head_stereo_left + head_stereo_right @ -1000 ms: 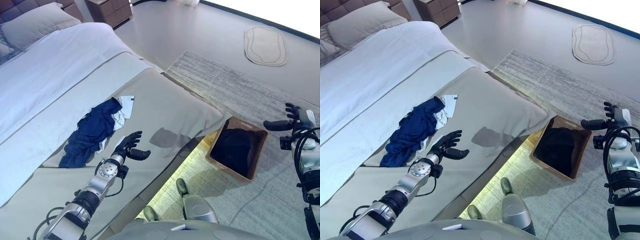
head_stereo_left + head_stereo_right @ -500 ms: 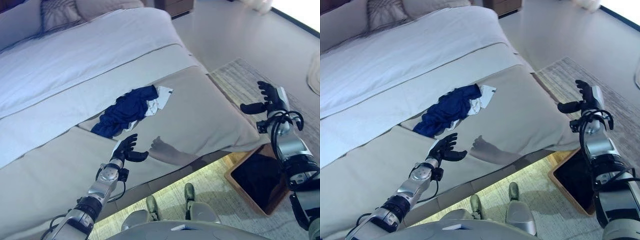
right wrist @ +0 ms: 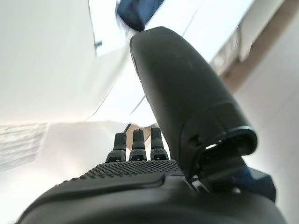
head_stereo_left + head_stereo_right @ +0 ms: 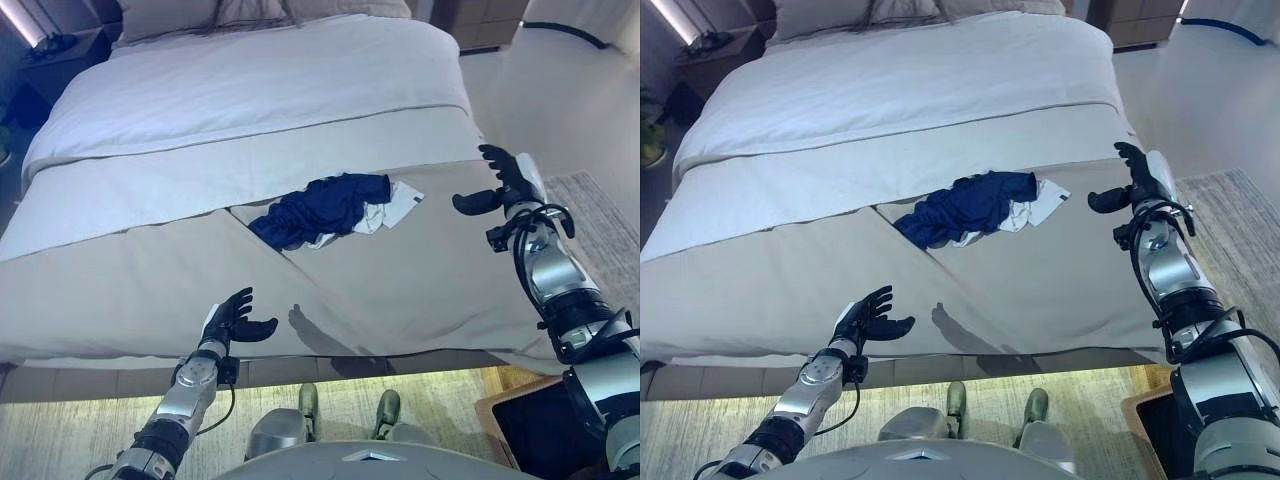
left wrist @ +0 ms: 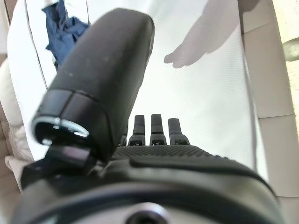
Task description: Pick up the clothes from the bed and place them into the basket
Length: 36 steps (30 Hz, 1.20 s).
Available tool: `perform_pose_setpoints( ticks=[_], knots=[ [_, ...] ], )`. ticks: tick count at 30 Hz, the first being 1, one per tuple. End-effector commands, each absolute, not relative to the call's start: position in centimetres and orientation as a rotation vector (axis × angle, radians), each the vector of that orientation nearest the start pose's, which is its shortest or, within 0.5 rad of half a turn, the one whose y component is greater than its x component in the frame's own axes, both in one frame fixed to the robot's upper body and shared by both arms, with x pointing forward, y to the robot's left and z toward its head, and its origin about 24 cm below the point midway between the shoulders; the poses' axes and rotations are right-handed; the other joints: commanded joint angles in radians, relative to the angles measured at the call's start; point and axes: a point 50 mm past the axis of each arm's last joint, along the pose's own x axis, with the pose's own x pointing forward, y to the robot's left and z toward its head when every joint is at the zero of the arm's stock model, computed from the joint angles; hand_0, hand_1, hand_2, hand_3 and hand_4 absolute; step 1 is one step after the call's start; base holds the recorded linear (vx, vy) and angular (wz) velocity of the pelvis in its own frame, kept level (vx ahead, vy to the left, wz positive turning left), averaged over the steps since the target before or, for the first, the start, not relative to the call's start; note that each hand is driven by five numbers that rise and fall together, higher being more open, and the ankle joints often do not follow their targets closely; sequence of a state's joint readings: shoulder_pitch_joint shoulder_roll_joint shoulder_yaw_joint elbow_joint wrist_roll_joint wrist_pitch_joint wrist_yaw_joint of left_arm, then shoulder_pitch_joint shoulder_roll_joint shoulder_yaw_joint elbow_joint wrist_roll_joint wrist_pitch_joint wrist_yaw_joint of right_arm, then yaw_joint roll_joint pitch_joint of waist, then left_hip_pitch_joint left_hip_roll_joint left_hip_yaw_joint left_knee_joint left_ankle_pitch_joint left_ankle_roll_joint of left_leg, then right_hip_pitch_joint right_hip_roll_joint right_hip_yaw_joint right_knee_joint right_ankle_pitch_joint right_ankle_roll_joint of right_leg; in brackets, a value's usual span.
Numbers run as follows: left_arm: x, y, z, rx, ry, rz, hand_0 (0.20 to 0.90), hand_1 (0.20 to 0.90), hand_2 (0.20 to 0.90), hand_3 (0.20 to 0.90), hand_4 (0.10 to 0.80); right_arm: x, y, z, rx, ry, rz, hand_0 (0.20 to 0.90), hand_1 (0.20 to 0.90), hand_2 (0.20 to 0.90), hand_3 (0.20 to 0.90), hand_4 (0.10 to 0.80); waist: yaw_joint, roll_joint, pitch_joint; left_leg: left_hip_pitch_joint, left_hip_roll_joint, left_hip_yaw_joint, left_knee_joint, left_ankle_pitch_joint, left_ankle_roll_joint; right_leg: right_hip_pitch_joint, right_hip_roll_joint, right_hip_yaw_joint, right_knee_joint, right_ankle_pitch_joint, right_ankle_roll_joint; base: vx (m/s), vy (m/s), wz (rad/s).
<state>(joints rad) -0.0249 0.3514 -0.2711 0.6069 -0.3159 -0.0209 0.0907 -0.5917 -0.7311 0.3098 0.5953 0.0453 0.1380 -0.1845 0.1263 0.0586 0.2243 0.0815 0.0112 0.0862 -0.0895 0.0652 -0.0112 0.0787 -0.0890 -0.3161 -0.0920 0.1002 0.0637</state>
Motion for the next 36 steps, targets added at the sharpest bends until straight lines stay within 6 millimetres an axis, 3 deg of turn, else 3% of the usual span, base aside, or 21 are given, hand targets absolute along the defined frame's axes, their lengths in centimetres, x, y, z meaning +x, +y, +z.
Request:
perform_pose_setpoints(
  ticks=[1,7,8,9,11,12,14,15,16,18,21,22,23,31,35,36],
  knots=[
    [24.0,20.6,-5.1,0.211,0.434,-0.055,0.9,0.9,0.9,0.9,0.8,37.0,-28.4,16.9,-0.951,-0.022,-0.315,0.9,0.9,0.9,0.9,0.8,0.014,-0.059,-0.057,-0.047,0.034,0.099,0.083,-0.056,-0.061,0.048,-0.043,-0.066,0.028,-0.089,-0.009,0.009,0.086,0.49],
    [23.5,20.1,-5.8,0.275,0.486,-0.099,0.9,0.9,0.9,0.9,0.8,37.9,-27.2,16.6,-1.062,-0.001,-0.305,0.9,0.9,0.9,0.9,0.8,0.032,-0.052,-0.052,-0.042,0.004,0.056,0.058,-0.063,-0.019,0.018,-0.058,-0.05,0.097,-0.107,0.003,0.093,0.156,0.24],
    [23.2,20.4,-6.0,0.279,0.497,-0.098,0.9,0.9,0.9,0.9,0.8,37.9,-27.2,16.5,-1.094,-0.002,-0.301,0.9,0.9,0.9,0.9,0.8,0.035,-0.05,-0.051,-0.039,0.002,0.057,0.061,-0.067,-0.008,0.014,-0.062,-0.047,0.144,-0.127,0.003,0.199,0.174,0.04],
    [22.9,21.0,-5.9,0.274,0.51,-0.104,0.9,0.9,0.9,0.9,0.8,37.8,-27.4,16.0,-1.138,0.0,-0.313,0.9,0.9,0.9,0.9,0.8,0.039,-0.042,-0.041,-0.041,-0.004,0.044,0.08,-0.075,0.015,-0.031,-0.077,-0.031,0.31,-0.153,0.011,0.236,0.192,0.03],
    [22.8,21.3,-5.8,0.287,0.507,-0.117,0.9,0.9,0.9,0.9,0.8,37.4,-27.9,15.8,-1.149,0.004,-0.334,0.9,0.9,0.9,0.9,0.8,0.037,-0.036,-0.026,-0.052,-0.013,0.016,0.103,-0.083,0.033,-0.101,-0.092,-0.001,0.453,-0.121,0.024,0.167,0.087,0.05],
    [22.7,21.7,-5.4,0.297,0.489,-0.128,0.9,0.9,0.9,0.9,0.8,37.1,-28.7,16.1,-1.134,-0.01,-0.376,0.9,0.9,0.9,0.9,0.8,0.036,-0.028,0.016,-0.058,-0.02,-0.029,0.129,-0.094,0.038,-0.175,-0.108,0.038,0.533,-0.082,0.03,0.066,-0.08,0.19],
    [23.9,21.7,-4.2,0.288,0.427,-0.13,0.9,0.9,0.9,0.9,0.8,37.5,-28.8,18.3,-1.098,-0.073,-0.443,0.9,0.9,0.9,0.9,0.8,0.026,-0.022,0.083,-0.085,-0.034,-0.077,0.164,-0.113,0.032,-0.255,-0.11,0.089,0.466,-0.055,0.032,-0.07,-0.159,0.31],
    [25.0,21.3,-3.2,0.274,0.38,-0.129,0.9,0.9,0.9,0.9,0.8,38.0,-28.5,20.2,-1.097,-0.119,-0.475,0.9,0.9,0.9,0.9,0.8,0.022,-0.016,0.115,-0.113,-0.039,-0.089,0.182,-0.124,0.031,-0.3,-0.12,0.104,0.436,-0.037,0.033,-0.37,-0.208,0.35],
    [26.8,20.6,-1.4,0.262,0.297,-0.143,0.9,0.9,0.9,0.9,0.8,38.5,-28.1,23.5,-1.098,-0.195,-0.534,0.9,0.9,0.9,0.9,0.8,0.018,-0.011,0.159,-0.174,-0.05,-0.099,0.217,-0.142,0.033,-0.335,-0.118,0.13,0.371,-0.037,0.037,-0.367,-0.236,0.37],
    [27.8,19.5,-0.1,0.272,0.233,-0.158,0.9,0.9,0.9,0.9,0.8,38.3,-28.4,26.4,-1.073,-0.263,-0.597,0.9,0.9,0.9,0.9,0.8,0.001,-0.003,0.19,-0.26,-0.059,-0.124,0.275,-0.137,0.034,-0.358,-0.081,0.168,0.341,-0.075,0.024,-0.248,-0.196,0.62],
    [28.8,18.2,1.0,0.256,0.17,-0.167,0.9,0.9,0.9,0.9,0.8,37.8,-28.1,29.9,-1.04,-0.372,-0.66,0.9,0.9,0.9,0.9,0.8,0.003,0.008,0.232,-0.336,-0.036,-0.096,0.301,-0.108,0.013,-0.382,-0.081,0.111,0.362,-0.103,0.011,-0.108,-0.111,0.69],
    [28.9,18.2,1.1,0.256,0.167,-0.169,0.9,0.9,0.9,0.9,0.8,37.8,-28.1,30.1,-1.038,-0.376,-0.663,0.9,0.9,0.9,0.9,0.8,0.003,0.009,0.233,-0.34,-0.036,-0.096,0.303,-0.107,0.012,-0.384,-0.081,0.108,0.363,-0.104,0.01,-0.059,-0.13,0.11],
    [28.9,17.3,1.4,0.254,0.136,-0.195,0.9,0.9,0.9,0.9,0.8,37.4,-28.5,31.5,-1.013,-0.405,-0.707,0.9,0.9,0.9,0.9,0.8,0.008,0.017,0.251,-0.367,-0.036,-0.108,0.308,-0.1,0.007,-0.411,-0.074,0.098,0.393,-0.125,-0.001,-0.002,-0.1,0.19],
    [28.0,16.3,2.0,0.217,0.082,-0.245,0.9,0.9,0.9,0.9,0.8,36.4,-29.1,34.4,-1.022,-0.433,-0.837,0.9,0.9,0.9,0.9,0.8,0.035,0.055,0.296,-0.437,-0.065,-0.128,0.359,-0.111,0.015,-0.509,-0.114,0.061,0.555,-0.198,-0.023,0.046,-0.01,0.2],
    [27.8,15.8,3.4,0.173,-0.015,-0.248,0.9,0.9,0.9,0.9,0.8,36.2,-30.1,34.5,-1.062,-0.358,-0.929,0.9,0.9,0.9,0.9,0.8,0.048,0.068,0.296,-0.504,-0.08,-0.127,0.405,-0.124,0.024,-0.56,-0.124,0.055,0.588,-0.213,-0.034,0.081,-0.02,0.14],
    [27.8,15.8,3.8,0.162,-0.035,-0.245,0.9,0.9,0.9,0.9,0.8,36.2,-30.6,34.2,-1.045,-0.34,-0.945,0.9,0.9,0.9,0.9,0.8,0.051,0.07,0.296,-0.511,-0.082,-0.13,0.427,-0.155,0.023,-0.566,-0.126,0.063,0.614,-0.246,-0.028,0.13,-0.073,0.13]
  ],
)
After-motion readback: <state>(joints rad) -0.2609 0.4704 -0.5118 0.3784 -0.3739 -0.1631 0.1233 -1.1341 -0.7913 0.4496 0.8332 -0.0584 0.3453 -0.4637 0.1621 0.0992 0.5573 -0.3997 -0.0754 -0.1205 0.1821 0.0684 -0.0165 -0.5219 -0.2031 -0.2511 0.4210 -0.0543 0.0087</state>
